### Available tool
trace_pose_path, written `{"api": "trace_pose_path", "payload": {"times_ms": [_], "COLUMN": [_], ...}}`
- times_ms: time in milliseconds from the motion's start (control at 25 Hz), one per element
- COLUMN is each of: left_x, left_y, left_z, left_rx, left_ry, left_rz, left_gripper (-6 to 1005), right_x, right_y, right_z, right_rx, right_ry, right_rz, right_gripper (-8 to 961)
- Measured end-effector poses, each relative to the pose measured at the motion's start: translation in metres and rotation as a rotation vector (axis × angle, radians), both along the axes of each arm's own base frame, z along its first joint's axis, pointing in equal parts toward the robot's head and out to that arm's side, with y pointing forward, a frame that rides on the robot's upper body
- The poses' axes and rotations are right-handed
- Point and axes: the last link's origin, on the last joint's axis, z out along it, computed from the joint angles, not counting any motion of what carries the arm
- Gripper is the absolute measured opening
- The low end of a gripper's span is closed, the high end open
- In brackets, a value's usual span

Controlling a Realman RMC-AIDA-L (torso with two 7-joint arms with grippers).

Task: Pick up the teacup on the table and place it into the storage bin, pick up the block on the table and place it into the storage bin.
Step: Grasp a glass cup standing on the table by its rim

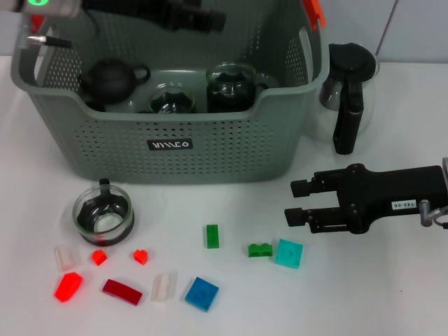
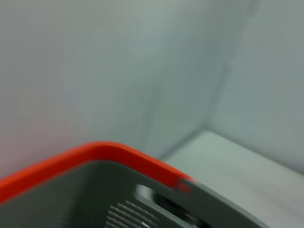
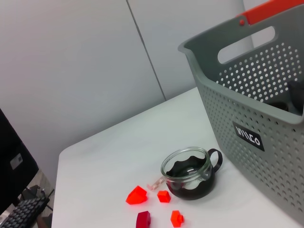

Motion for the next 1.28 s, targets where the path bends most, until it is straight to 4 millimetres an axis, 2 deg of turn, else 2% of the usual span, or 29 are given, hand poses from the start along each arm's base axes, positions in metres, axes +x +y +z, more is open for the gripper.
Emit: {"api": "trace_pose_path", "payload": {"times_ms": [320, 600, 640, 760, 1000, 1280], "left_x": [-0.011, -0.022, -0.028, -0.036, -0.055, -0.067], "left_y": [-0.047, -0.073, -0.081, -0.086, -0.089, -0.089], "left_z": [0.024, 0.024, 0.022, 0.014, -0.011, -0.034], "left_rx": [-0.143, -0.319, -0.362, -0.398, -0.454, -0.454], "left_ry": [0.149, 0.207, 0.222, 0.263, 0.415, 0.548], "left_rz": [-0.176, -0.209, -0.215, -0.192, -0.086, 0.002], "left_gripper": [611, 609, 608, 605, 599, 596], "right_x": [0.000, -0.003, -0.003, -0.003, -0.004, -0.004], "right_y": [0.000, 0.002, 0.003, 0.003, 0.003, 0.003], "right_z": [0.000, 0.001, 0.001, 0.000, 0.000, 0.000], "right_rx": [0.001, 0.001, 0.001, 0.002, 0.000, -0.001], "right_ry": [0.000, -0.001, -0.002, -0.004, -0.004, -0.004], "right_rz": [-0.001, 0.008, 0.009, 0.010, 0.012, 0.015], "right_gripper": [643, 641, 642, 642, 643, 643]}}
